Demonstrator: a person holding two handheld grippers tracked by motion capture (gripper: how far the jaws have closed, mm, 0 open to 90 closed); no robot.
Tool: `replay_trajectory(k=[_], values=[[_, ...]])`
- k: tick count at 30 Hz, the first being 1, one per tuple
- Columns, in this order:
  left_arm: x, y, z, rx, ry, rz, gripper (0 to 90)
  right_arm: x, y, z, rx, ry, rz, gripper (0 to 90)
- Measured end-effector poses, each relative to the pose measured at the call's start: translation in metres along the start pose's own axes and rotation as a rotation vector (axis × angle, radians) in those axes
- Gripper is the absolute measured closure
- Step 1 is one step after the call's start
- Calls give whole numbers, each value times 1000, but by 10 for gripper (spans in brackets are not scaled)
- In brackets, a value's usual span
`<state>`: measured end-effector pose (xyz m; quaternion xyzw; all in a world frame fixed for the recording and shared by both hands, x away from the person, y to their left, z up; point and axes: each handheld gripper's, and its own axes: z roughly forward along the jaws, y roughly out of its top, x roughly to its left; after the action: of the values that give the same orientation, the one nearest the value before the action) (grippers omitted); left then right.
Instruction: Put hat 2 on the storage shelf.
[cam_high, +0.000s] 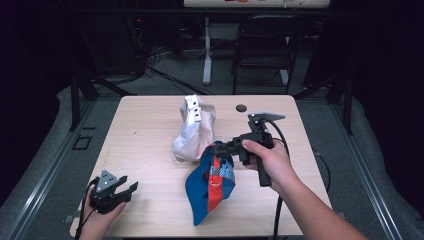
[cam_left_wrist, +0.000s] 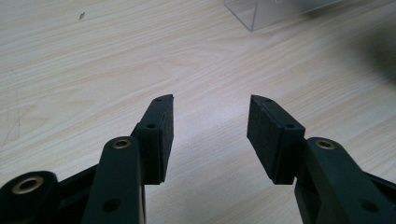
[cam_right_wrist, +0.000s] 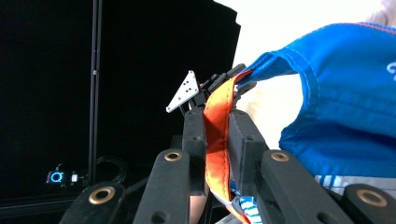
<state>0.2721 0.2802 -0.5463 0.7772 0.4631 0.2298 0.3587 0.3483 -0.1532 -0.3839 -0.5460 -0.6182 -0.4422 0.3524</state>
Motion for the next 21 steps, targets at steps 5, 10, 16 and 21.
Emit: replay_trajectory(k=[5, 10, 16, 21], values=[[0, 0, 1, -7, 1, -2, 518, 6, -1, -16, -32, -15, -8, 782], [0, 0, 2, -3, -2, -2, 517, 9, 1, -39, -83, -23, -10, 783], [-1, -1, 3, 1, -1, 2, 507, 17, 9, -53, -127, -40, -14, 783], [0, -1, 3, -2, 0, -6, 484, 22, 18, -63, -161, -53, -17, 783]])
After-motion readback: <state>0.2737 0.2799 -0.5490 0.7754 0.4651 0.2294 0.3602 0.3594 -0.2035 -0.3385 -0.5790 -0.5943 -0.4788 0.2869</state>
